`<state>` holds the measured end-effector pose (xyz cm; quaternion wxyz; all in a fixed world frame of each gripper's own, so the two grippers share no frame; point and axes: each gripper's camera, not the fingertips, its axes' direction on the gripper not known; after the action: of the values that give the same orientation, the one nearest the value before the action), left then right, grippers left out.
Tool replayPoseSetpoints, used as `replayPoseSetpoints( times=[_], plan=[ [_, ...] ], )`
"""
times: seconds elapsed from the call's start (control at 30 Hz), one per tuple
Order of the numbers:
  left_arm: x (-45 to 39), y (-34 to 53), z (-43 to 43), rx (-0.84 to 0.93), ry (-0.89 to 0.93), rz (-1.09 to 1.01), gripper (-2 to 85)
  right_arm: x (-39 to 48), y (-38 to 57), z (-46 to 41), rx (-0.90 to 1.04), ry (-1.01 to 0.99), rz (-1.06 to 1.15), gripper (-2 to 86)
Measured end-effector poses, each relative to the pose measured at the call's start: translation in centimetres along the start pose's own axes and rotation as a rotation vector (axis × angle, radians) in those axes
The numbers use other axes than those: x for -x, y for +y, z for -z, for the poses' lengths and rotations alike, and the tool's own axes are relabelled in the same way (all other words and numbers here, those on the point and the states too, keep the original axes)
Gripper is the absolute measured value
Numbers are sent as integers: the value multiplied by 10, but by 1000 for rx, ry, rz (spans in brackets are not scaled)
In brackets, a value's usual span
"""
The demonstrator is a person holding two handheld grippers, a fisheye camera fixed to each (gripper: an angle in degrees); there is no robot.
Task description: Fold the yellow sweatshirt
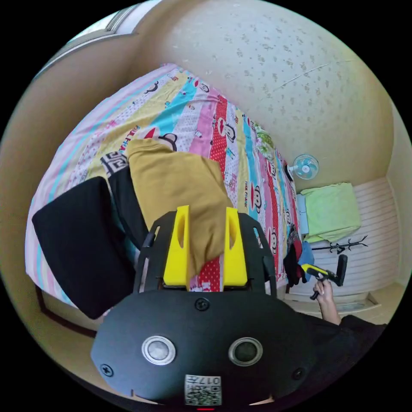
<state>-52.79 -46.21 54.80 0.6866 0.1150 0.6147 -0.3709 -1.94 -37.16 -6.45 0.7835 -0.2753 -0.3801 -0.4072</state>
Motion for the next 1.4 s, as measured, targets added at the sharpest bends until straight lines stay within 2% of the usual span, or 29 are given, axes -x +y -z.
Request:
replayPoseSetpoints(
  times=[0.1, 0.13, 0.17, 0.23, 0.3, 0.4, 0.47, 0.53, 0.7, 0.77, 0.8, 0.83, 0.87, 0.9, 0.93, 0.97, 1.0, 1.07, 1.13, 1.27, 1.3, 1.37, 1.4],
  plan=[
    [-8, -16, -48, 87, 10, -16, 118, -21, 56, 27, -91, -64, -68, 6],
    [-2, -12, -82, 206, -4, 15, 110, -26, 68, 33, -113, -76, -96, 6],
    [3, 1, -101, 230, -48, 44, 88, -35, 92, 46, -166, -102, -140, 6],
    [6, 28, -99, 118, -13, 59, 64, -43, 125, 63, -226, -128, -200, 6],
    [10, 50, -93, 65, 62, 105, 37, -50, 159, 79, -255, -151, -252, 5],
    [31, 89, -64, 25, 419, 115, 9, -48, 177, 94, -278, -169, -229, 4],
    [32, 118, -13, -42, 692, -47, 0, -43, 175, 102, -298, -181, -187, 4],
    [17, 135, 46, -115, 810, -227, -3, -36, 165, 110, -335, -202, -125, 4],
    [-49, 160, 190, -350, 901, -642, -6, -11, 118, 136, -576, -416, 167, 3],
    [-93, 171, 242, -511, 1158, -907, -4, -1, 100, 145, -647, -521, 266, 3],
    [-102, 173, 251, -551, 1261, -969, -3, 6, 89, 153, -685, -585, 319, 4],
    [-117, 172, 264, -620, 1489, -1077, -2, 10, 84, 156, -699, -618, 350, 4],
    [-129, 166, 269, -670, 1731, -1130, -1, 19, 75, 164, -720, -672, 415, 6],
    [-135, 160, 268, -686, 1852, -1126, -1, 29, 68, 172, -730, -700, 474, 8],
    [-150, 151, 260, -703, 2076, -1080, -1, 34, 64, 175, -733, -702, 500, 10],
    [-172, 145, 248, -681, 2263, -1021, -1, 44, 60, 182, -740, -696, 555, 14],
    [-186, 143, 242, -652, 2344, -1000, -1, 54, 57, 187, -741, -690, 612, 19],
    [-255, 153, 223, -453, 2521, -972, -1, 65, 51, 191, -702, -699, 695, 33],
    [-313, 175, 212, -291, 2498, -977, -1, 73, 46, 189, -667, -693, 756, 64],
    [-431, 254, 183, 27, 2438, -1055, -1, 79, 41, 168, -596, -601, 743, 206],
    [-443, 267, 178, 51, 2445, -1063, -1, 77, 41, 158, -577, -563, 707, 247],
    [-484, 312, 160, 163, 2443, -1090, -1, 71, 40, 143, -570, -531, 649, 277],
    [-493, 322, 157, 195, 2422, -1104, -1, 67, 40, 137, -582, -585, 652, 278]
  ],
)
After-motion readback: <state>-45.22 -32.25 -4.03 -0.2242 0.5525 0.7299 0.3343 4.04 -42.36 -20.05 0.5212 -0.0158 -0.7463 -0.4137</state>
